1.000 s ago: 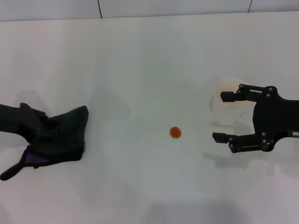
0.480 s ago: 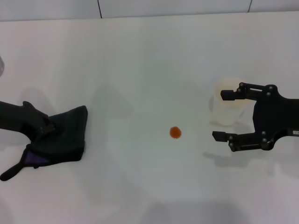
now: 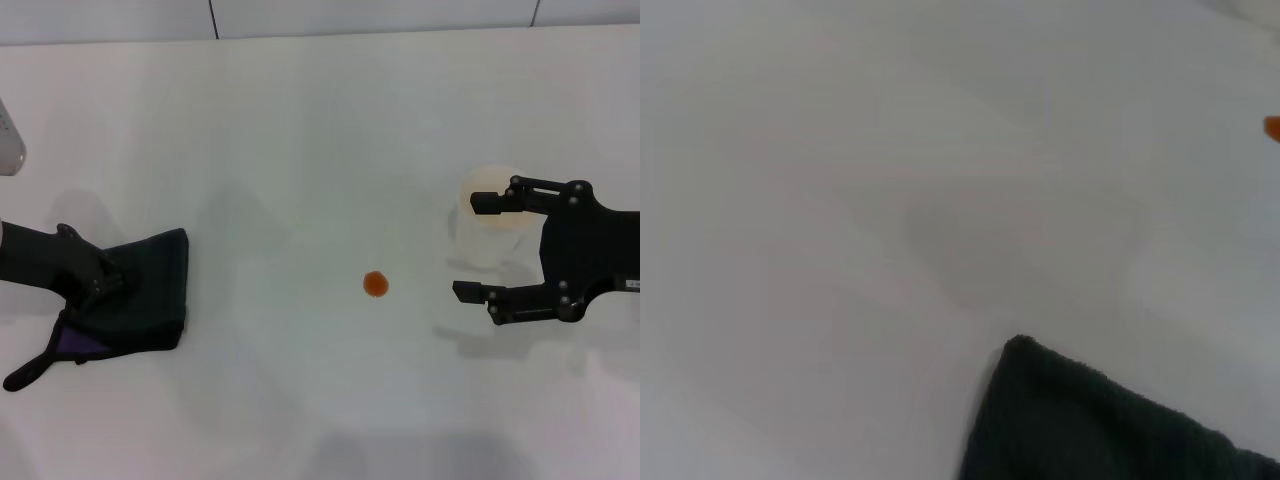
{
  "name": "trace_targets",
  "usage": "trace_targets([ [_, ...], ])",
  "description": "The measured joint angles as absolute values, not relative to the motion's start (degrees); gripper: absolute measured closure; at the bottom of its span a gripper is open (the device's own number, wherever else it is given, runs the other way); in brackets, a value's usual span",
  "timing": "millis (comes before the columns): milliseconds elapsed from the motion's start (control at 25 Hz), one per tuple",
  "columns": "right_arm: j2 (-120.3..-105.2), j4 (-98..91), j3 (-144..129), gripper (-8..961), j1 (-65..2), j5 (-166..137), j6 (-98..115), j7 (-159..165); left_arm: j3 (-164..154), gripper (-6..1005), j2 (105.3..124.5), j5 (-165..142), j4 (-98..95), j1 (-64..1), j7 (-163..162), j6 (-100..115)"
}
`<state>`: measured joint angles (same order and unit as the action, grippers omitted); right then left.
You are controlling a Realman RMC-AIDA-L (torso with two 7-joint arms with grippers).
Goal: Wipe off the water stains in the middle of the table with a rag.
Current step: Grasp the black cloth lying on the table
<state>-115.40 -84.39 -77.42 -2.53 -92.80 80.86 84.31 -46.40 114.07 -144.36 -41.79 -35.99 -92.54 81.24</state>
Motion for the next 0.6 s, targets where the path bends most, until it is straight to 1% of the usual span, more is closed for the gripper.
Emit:
trace_targets([
  [600,-115.40,-84.3,-77.4,84,-2.5,-92.7,80.9,84.3,-46.4,976,113.95,-140.9,-42.7,-38.1,-92.0,82.8],
])
